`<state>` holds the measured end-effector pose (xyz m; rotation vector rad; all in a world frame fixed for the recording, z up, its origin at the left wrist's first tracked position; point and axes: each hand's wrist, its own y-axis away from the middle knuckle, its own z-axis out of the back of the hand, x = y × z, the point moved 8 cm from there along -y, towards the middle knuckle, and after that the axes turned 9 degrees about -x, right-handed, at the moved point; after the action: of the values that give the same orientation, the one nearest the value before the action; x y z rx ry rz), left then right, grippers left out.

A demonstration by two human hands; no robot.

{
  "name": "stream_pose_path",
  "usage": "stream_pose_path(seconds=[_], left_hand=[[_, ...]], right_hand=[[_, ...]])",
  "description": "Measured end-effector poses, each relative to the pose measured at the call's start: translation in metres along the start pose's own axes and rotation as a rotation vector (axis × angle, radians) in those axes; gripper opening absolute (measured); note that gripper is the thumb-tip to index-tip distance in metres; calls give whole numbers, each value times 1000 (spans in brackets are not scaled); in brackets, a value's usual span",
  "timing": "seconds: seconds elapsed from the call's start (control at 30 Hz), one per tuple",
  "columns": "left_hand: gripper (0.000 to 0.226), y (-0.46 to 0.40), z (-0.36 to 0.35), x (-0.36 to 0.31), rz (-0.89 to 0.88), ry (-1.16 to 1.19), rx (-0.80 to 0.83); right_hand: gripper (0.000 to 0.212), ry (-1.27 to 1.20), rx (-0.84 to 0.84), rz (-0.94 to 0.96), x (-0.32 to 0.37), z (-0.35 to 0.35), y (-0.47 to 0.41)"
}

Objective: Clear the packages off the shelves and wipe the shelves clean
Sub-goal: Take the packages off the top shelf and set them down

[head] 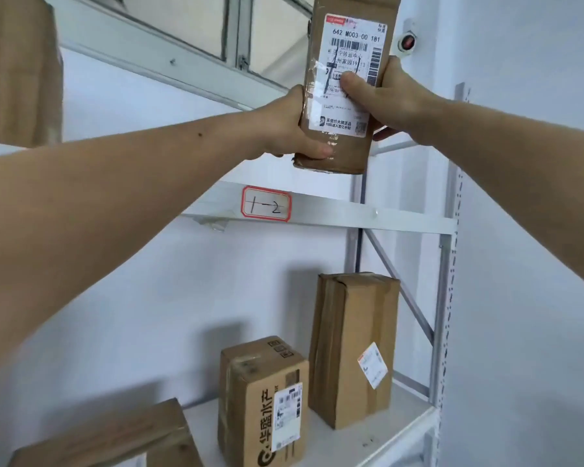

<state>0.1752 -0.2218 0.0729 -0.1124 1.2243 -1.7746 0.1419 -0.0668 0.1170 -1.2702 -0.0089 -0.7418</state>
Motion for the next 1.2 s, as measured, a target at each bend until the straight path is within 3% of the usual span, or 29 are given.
stream_pose_path(seconds=[0.17, 0.37, 0.67, 0.9, 1.2], left_hand=[[93, 7, -81, -31, -79, 180, 57], [109, 26, -173, -67, -128, 206, 79], [115, 72, -361, -87, -60, 251, 252], [110, 123, -503, -80, 47, 255, 307], [116, 183, -683, -6, 148, 147, 443]], right_hand=[[66, 120, -69, -96, -47, 64, 51], [69, 171, -117, -174, -105, 121, 105], [72, 163, -63, -369, -264, 177, 193], [76, 183, 50, -491, -391, 194, 266], [69, 123, 142, -668, -577, 160, 363]])
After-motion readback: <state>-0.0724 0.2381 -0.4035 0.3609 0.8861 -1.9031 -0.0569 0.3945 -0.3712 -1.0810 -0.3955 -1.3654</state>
